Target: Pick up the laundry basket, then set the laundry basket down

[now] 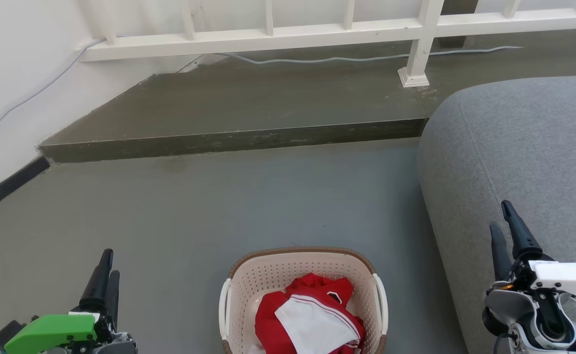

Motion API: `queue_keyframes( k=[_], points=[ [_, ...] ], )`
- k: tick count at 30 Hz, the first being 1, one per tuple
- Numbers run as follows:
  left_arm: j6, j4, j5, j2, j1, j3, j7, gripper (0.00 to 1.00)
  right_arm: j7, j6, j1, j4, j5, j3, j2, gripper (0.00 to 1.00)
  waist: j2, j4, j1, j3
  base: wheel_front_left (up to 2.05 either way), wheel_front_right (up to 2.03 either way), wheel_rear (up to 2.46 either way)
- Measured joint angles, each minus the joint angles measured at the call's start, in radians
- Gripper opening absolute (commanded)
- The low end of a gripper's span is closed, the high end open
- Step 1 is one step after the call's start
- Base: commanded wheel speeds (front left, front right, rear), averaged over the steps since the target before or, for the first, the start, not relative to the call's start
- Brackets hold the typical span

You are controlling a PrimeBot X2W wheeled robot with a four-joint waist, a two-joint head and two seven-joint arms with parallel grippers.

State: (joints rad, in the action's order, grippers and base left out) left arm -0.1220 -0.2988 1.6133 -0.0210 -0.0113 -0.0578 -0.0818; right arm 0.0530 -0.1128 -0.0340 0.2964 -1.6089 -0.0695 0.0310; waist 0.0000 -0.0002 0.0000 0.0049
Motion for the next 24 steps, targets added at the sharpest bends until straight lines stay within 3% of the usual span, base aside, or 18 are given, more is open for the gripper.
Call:
queue_keyframes(
  k=[9,24],
  points=[
    [0.000,0.045,-0.060,-0.011,-0.001,0.027,0.038,1.00,-0.031,0.000,0.000,-0.027,0.052,0.042,0.001,1.00,0.0000,0.000,0.0000,0.002,0.00,0.00,0.00],
    [0.000,0.089,-0.247,-0.074,-0.003,0.102,0.106,1.00,-0.081,0.000,-0.009,-0.059,0.259,0.092,0.017,1.00,0.0000,-0.004,0.0000,0.005,0.00,0.00,0.00]
  ],
)
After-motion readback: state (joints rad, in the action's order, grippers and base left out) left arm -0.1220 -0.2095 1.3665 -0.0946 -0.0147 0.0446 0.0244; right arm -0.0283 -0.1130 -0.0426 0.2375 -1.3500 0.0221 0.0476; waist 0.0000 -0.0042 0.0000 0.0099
